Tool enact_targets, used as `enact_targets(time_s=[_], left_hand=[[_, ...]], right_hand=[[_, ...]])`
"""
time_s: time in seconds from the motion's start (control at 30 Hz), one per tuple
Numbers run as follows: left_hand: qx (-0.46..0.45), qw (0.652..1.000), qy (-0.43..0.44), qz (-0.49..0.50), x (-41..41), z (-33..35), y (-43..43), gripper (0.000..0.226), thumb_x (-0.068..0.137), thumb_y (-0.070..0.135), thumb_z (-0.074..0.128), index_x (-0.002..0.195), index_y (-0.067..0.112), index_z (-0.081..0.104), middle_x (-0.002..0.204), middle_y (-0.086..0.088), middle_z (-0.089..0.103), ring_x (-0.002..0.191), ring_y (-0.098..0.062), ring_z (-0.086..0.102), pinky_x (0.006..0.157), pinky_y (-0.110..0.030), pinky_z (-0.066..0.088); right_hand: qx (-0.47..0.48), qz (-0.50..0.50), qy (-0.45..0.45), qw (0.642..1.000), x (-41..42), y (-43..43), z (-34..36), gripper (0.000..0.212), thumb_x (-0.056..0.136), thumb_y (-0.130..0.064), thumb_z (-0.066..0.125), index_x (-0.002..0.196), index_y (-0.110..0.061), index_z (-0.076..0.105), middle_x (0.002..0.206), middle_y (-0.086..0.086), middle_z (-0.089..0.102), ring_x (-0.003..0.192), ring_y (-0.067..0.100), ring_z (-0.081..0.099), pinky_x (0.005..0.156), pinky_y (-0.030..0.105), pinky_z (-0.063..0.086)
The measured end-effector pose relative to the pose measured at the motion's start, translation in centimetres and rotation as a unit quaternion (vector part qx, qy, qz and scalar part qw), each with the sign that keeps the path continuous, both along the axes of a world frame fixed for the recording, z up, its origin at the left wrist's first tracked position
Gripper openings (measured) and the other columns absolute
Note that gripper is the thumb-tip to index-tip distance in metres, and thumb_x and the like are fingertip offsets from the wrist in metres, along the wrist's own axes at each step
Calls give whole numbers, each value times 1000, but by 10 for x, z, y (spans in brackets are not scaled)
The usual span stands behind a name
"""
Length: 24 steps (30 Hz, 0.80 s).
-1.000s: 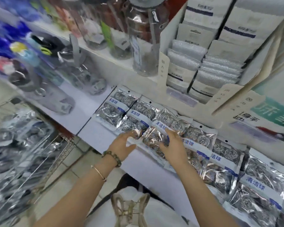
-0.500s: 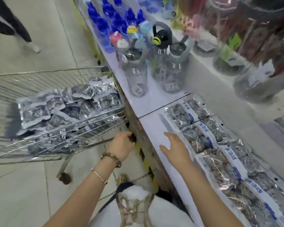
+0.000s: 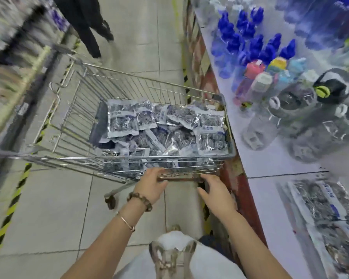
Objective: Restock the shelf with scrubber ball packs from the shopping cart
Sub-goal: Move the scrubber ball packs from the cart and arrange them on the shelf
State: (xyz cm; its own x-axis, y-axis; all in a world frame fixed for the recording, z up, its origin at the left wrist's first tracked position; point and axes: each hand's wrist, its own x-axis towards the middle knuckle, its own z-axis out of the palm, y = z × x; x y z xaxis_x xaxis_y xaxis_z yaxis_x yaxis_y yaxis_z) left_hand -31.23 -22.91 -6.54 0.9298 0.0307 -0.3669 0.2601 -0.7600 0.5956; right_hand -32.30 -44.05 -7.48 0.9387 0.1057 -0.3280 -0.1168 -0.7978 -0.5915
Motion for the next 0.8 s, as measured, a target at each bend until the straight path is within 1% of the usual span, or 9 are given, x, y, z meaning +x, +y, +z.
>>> enact_targets(time_s=[0.2, 0.37, 0.47, 0.5, 0.57, 0.6, 0.67, 0.73, 0.8], left_hand=[[-42, 992, -15, 117, 19, -6, 48, 30, 84, 22, 62, 114, 24, 57, 119, 1, 55, 108, -18, 55, 95, -37, 45], [-27, 983, -22, 182, 47, -8, 72, 36, 88, 22, 58, 123, 17, 53, 121, 0, 54, 107, -15, 54, 91, -32, 46], [-17, 978, -19, 207, 78, -8, 85, 37, 89, 23, 57, 125, 17, 51, 118, 0, 53, 97, -12, 52, 77, -26, 45], [-16, 976, -18, 217, 90, -9, 90, 36, 89, 23, 57, 124, 17, 52, 117, 1, 53, 97, -12, 52, 77, -26, 44], [-20, 972, -16, 235, 115, -12, 101, 35, 88, 21, 57, 122, 16, 53, 121, -2, 54, 104, -17, 54, 83, -30, 47], [-19, 971, -13, 240, 128, -14, 106, 35, 88, 21, 57, 122, 15, 53, 122, -5, 55, 104, -18, 54, 83, -30, 48], [-3, 968, 8, 252, 152, -17, 116, 36, 89, 23, 55, 124, 15, 52, 119, -7, 56, 94, -17, 56, 74, -24, 46], [14, 963, 33, 267, 172, -22, 126, 37, 88, 25, 55, 124, 17, 51, 116, -7, 57, 81, -17, 56, 71, -27, 46], [23, 958, 56, 280, 185, -28, 135, 38, 88, 24, 54, 125, 18, 50, 119, -9, 57, 85, -22, 59, 79, -33, 51]], right_hand=[[-16, 38, 14, 999, 43, 35, -5, 46, 92, -28, 55, 136, -20, 44, 138, 1, 47, 125, 17, 44, 99, 28, 36], [7, 46, 37, 998, 86, 62, -12, 43, 93, -28, 55, 134, -17, 47, 136, 1, 50, 123, 16, 46, 97, 26, 36], [30, 60, 52, 996, 121, 79, -15, 42, 93, -26, 56, 133, -16, 49, 134, 1, 52, 115, 15, 52, 92, 23, 39], [39, 66, 58, 995, 135, 84, -16, 41, 93, -25, 56, 132, -16, 49, 134, 0, 52, 111, 13, 54, 89, 20, 40], [48, 77, 69, 993, 164, 93, -15, 40, 93, -23, 55, 132, -15, 49, 133, 0, 53, 105, 11, 55, 85, 14, 41], [45, 84, 71, 993, 179, 98, -16, 40, 93, -24, 56, 131, -15, 50, 132, 2, 53, 106, 13, 56, 89, 18, 43], [33, 104, 74, 991, 207, 105, -17, 40, 92, -26, 55, 131, -16, 51, 131, 3, 54, 110, 16, 55, 94, 29, 43], [29, 121, 79, 989, 231, 113, -20, 39, 93, -26, 55, 130, -17, 51, 131, 1, 55, 109, 14, 55, 94, 28, 42], [27, 128, 89, 987, 250, 119, -23, 37, 93, -26, 55, 128, -18, 53, 128, 1, 56, 100, 12, 56, 87, 25, 43]])
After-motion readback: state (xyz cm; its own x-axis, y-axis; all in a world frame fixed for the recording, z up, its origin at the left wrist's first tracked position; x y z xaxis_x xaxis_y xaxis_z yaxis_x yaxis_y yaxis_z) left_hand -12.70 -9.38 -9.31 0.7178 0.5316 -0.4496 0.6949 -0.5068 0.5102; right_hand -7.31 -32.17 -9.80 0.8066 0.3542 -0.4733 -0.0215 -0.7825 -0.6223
